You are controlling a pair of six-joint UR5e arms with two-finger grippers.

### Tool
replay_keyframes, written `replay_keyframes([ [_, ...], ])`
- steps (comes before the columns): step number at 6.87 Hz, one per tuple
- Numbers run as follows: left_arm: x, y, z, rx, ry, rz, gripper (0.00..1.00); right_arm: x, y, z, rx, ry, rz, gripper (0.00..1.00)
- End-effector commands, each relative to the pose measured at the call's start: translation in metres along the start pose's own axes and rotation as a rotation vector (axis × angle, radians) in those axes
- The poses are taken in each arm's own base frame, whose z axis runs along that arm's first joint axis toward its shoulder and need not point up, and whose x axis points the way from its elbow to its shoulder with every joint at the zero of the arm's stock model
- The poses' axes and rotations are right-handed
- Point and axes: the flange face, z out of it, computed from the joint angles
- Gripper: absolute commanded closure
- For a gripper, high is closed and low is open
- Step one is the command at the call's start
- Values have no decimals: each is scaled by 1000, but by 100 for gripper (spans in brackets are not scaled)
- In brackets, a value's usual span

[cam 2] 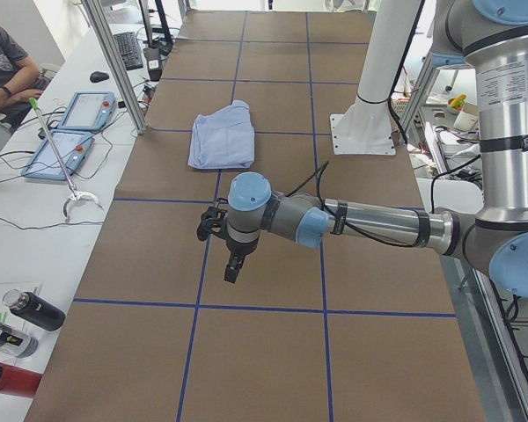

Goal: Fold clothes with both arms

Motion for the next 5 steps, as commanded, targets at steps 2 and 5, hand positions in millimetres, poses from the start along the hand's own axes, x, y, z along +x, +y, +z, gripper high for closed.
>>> replay_keyframes([
  [2, -19, 10, 0, -9, 131, -86, 0, 0, 0, 0, 0, -1, -3, 0],
  [5, -8, -9, -14, 28, 120, -44, 0, -4, -5, -5, 12, 4, -10, 0],
])
